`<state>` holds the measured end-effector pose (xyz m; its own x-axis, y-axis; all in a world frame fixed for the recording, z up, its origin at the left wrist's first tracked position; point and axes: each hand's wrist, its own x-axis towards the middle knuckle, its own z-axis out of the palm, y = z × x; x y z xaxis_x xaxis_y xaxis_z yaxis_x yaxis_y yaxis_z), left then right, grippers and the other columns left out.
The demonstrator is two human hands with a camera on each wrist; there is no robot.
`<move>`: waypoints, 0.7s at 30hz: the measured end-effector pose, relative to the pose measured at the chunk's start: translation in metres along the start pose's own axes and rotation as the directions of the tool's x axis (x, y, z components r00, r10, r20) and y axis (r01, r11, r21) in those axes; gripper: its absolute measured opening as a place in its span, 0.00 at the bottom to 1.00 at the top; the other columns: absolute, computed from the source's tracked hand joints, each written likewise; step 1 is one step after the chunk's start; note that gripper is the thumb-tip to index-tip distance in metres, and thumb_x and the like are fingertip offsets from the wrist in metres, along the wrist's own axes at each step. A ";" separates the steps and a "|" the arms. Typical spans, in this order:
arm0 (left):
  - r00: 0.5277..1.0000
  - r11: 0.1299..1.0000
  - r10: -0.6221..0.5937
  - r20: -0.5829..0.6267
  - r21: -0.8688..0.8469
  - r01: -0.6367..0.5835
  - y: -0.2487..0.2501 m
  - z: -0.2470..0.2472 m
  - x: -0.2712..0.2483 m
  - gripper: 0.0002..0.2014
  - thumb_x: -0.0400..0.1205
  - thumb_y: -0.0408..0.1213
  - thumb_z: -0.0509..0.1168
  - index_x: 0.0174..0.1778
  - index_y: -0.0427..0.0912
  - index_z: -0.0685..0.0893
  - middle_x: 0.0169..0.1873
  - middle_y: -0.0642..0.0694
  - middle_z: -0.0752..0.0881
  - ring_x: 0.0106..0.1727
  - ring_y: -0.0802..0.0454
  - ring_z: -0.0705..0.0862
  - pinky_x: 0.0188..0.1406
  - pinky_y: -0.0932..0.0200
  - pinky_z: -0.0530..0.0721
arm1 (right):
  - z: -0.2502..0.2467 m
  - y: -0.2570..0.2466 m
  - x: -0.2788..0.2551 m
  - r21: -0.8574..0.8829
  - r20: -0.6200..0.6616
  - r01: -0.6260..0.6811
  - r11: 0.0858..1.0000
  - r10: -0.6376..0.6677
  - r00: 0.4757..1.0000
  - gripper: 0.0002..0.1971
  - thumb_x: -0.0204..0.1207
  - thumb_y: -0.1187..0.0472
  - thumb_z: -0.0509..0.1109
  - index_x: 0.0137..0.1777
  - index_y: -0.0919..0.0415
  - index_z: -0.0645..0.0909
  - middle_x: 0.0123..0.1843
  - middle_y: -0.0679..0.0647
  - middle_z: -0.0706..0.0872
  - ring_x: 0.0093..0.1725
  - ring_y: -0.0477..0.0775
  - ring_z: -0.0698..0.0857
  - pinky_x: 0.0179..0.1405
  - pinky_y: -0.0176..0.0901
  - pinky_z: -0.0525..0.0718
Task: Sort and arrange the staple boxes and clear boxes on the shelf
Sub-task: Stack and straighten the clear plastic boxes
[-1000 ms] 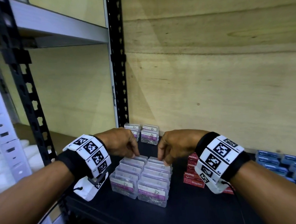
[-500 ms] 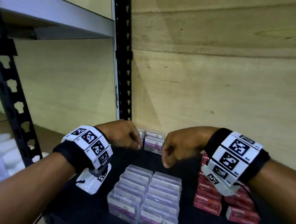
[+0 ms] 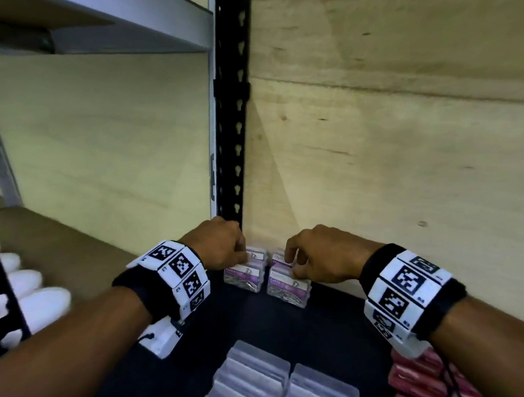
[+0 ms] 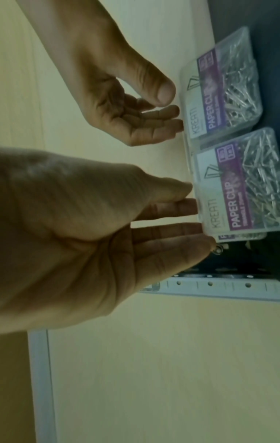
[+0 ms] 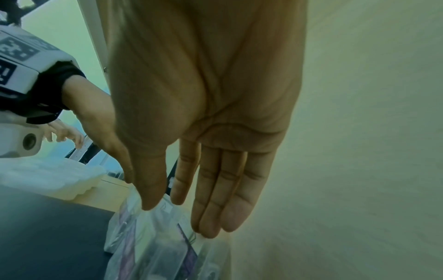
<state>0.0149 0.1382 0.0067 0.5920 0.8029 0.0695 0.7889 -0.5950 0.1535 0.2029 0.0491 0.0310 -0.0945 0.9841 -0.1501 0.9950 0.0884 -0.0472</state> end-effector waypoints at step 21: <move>0.991 0.997 0.082 0.107 -0.016 -0.081 0.020 -0.003 -0.009 0.10 0.78 0.48 0.73 0.45 0.45 0.93 0.42 0.53 0.90 0.35 0.67 0.74 0.50 0.58 0.82 | 0.000 -0.002 -0.019 0.164 0.092 -0.017 0.986 0.002 0.996 0.08 0.73 0.57 0.80 0.52 0.53 0.90 0.48 0.46 0.92 0.48 0.43 0.88 0.51 0.37 0.81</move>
<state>0.0245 0.1189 0.0116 0.6692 0.7427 -0.0241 0.7356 -0.6574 0.1635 0.2022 0.0302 0.0335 -0.0957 0.9659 -0.2407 0.9775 0.0454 -0.2062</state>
